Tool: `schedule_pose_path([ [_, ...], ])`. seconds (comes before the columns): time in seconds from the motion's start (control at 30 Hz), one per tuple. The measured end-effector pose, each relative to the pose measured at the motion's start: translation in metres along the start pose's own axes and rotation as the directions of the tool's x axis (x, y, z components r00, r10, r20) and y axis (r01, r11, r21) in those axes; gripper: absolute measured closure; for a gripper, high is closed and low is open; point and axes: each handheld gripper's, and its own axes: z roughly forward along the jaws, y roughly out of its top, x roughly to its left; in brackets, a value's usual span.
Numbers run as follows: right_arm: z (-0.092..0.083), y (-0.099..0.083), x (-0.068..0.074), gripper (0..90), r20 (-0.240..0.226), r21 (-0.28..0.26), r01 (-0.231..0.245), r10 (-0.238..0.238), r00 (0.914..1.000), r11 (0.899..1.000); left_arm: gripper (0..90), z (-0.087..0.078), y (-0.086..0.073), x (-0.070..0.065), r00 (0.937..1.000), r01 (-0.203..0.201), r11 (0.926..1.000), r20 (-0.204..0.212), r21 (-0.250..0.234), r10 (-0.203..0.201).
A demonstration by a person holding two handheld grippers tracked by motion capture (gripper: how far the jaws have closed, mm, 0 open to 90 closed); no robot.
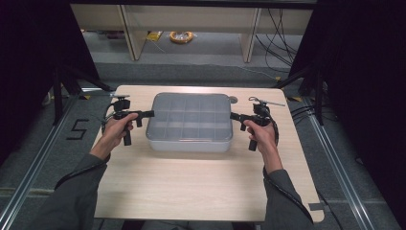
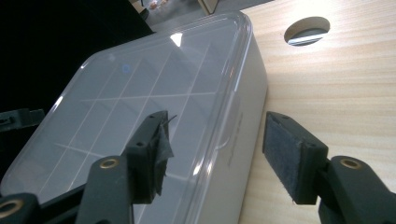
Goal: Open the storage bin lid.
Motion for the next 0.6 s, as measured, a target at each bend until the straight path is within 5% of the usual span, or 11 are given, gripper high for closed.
schedule_pose_path([
  [0.37, 0.023, 0.001, -0.007, 47.5, 0.009, -0.001, 0.066, -0.066, 0.9978, 0.998, 37.8, 0.016, 0.008, 0.001, 0.9996, 0.028, 0.9995, -0.001, 0.014, -0.028],
  [0.47, 0.027, 0.000, -0.007, 48.0, 0.004, 0.002, 0.056, -0.057, 0.9984, 0.998, 39.0, 0.020, 0.010, 0.003, 0.9996, 0.029, 0.9993, -0.001, 0.022, -0.029],
  [0.6, 0.028, -0.001, -0.002, 48.4, -0.003, 0.036, -0.039, 0.039, 0.9992, 0.999, 43.6, 0.024, 0.008, 0.002, 0.9992, 0.040, 0.9986, 0.004, 0.035, -0.040],
])
